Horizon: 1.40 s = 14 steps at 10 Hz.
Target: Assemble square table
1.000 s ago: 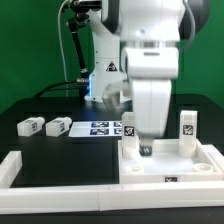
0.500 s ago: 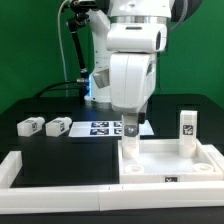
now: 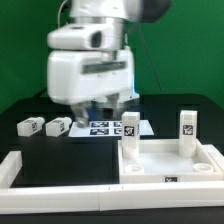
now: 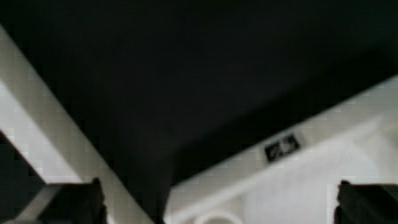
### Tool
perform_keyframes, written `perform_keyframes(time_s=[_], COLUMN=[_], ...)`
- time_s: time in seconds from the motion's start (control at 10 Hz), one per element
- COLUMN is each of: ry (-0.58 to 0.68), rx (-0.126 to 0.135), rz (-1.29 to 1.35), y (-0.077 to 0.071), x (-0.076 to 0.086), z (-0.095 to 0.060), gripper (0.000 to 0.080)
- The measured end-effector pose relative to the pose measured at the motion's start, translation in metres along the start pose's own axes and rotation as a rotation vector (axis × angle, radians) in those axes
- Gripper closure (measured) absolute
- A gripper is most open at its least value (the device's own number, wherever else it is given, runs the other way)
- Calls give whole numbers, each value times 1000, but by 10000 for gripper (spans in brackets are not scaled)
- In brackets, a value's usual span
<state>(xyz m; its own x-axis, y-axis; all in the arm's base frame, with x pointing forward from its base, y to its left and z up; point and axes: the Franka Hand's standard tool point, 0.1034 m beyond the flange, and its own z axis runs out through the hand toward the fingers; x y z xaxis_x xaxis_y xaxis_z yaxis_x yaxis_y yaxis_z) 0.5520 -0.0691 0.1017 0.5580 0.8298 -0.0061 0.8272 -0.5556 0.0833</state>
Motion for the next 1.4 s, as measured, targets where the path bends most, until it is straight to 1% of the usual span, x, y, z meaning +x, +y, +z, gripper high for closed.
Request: perform_keyframes(time_s=[0.1,0.2,0.3,0.4,0.7,0.8,0.9,1.0,1.2,1.3,1.4], ry=[-1,2,-1,1,5,2,-6,-24,-56,-51,-55], rx=[15,20,20,23,31,37,40,53,86,97,101], rz=[94,176,284,341,545,607,694,786,1022,1091,1172], y=[-1,4,5,3,2,5,4,-5,-13,-17,-18], x=[-28,-55,-56,-52,-53,-64,-77,-91,-121,-134,-134], z=[0,-3,-2,-1,0,3,5,8,15,20,21], gripper=[151,151,151,151,151,151,151,151,151,151,151])
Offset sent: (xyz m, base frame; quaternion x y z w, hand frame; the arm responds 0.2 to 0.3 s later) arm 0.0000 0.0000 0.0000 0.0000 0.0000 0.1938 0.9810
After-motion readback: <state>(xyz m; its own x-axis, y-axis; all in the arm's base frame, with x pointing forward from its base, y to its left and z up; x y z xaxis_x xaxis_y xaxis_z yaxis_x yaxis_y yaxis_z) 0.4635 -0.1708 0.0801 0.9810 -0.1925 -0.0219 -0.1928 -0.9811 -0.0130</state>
